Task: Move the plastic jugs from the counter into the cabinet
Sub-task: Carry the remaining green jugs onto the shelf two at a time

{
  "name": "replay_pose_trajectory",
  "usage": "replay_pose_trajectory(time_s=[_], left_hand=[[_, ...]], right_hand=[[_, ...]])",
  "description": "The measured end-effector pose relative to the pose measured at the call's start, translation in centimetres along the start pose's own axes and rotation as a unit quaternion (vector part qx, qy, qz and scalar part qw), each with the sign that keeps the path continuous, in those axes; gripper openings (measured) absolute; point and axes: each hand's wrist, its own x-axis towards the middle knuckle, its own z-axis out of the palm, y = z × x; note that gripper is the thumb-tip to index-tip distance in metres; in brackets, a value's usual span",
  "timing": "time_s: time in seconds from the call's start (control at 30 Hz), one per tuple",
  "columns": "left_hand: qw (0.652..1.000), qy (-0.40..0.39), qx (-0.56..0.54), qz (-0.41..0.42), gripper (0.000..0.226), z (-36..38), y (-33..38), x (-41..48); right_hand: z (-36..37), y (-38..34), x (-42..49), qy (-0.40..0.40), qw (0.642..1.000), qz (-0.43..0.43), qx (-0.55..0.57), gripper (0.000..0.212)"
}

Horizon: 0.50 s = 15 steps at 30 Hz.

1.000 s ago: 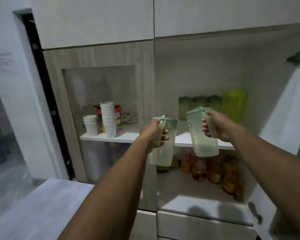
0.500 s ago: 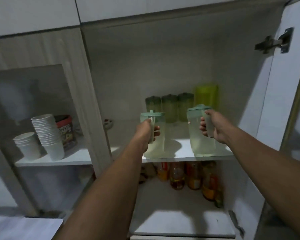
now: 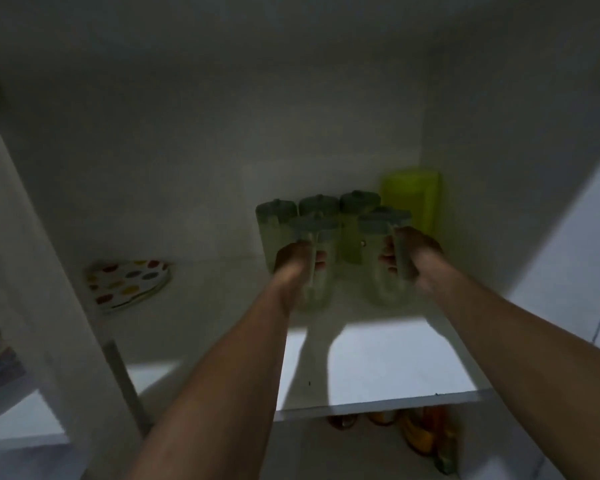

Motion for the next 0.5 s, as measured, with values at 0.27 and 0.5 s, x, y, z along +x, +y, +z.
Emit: replay_pose_trajectory(time_s=[0.27, 0.5], left_hand=[[0.999, -0.020, -0.003, -0.041, 0.019, 0.9, -0.7, 3.5], [0.997, 0.012, 0.067, -0.030, 0.026, 0.5, -0.7, 2.4]], right_hand=[[-0.4, 1.9, 3.5, -0.038, 0.999, -0.002, -0.011, 0.027], [-1.5, 2.1, 3.4, -0.011, 0.997, 0.033, -0.073, 0.050]])
